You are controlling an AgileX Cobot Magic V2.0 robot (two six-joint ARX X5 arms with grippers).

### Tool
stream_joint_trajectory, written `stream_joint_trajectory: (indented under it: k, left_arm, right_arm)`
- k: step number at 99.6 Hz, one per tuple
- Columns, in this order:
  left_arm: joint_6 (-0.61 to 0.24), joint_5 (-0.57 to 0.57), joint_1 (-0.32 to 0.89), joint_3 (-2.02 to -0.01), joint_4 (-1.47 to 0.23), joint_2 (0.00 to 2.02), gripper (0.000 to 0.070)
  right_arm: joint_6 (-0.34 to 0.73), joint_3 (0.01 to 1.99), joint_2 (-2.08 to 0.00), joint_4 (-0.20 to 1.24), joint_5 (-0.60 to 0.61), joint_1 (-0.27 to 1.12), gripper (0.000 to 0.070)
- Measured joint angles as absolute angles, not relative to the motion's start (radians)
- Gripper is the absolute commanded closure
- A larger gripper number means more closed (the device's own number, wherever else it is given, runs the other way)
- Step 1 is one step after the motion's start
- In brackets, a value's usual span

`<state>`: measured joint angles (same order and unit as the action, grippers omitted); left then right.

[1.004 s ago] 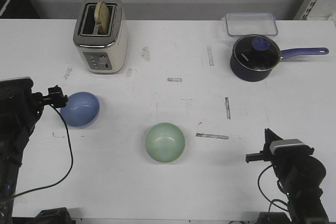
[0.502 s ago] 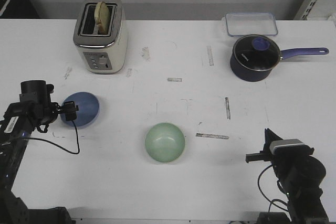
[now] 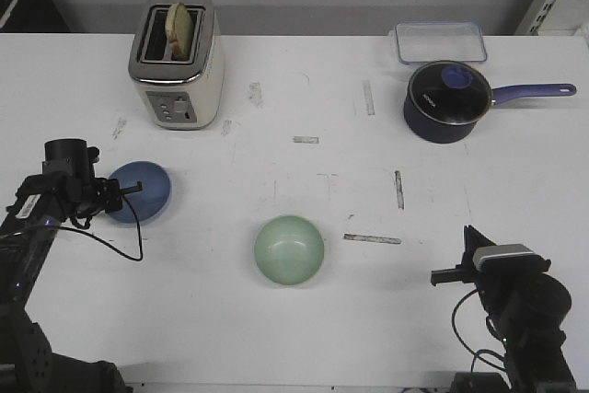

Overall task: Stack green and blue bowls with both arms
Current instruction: 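Lift the blue bowl with the left gripper and lower it onto the green bowl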

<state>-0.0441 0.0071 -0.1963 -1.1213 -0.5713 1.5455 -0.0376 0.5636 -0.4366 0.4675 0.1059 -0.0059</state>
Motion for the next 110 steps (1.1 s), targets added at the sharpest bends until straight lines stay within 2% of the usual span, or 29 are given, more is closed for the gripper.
stream_joint_trajectory:
  k: [32, 62, 83, 84, 85, 110]
  left_arm:
    - [-0.048, 0.013, -0.192, -1.182, -0.580, 1.538, 0.0700]
    - [-0.108, 0.146, -0.110, -1.348, -0.675, 1.388, 0.0700]
    - [-0.122, 0.223, 0.098, -1.348, -0.720, 1.315, 0.0700]
    - [-0.122, 0.225, 0.111, -1.348, -0.722, 1.315, 0.0700]
    - [-0.123, 0.229, 0.212, -1.348, -0.735, 1.317, 0.0700]
    - [-0.122, 0.236, 0.527, -1.348, -0.727, 1.374, 0.0700]
  right_arm:
    - [-0.038, 0.564, -0.437, 0.489, 0.106, -0.006, 0.0700]
    - [-0.038, 0.564, -0.437, 0.489, 0.106, -0.006, 0.0700]
    - [-0.038, 0.564, -0.437, 0.489, 0.105, -0.006, 0.0700]
    - [-0.038, 0.564, -0.437, 0.488, 0.105, -0.006, 0.0700]
    - [-0.038, 0.564, -0.437, 0.489, 0.106, -0.006, 0.0700]
    - [-0.038, 0.564, -0.437, 0.488, 0.106, -0.006, 0.0700]
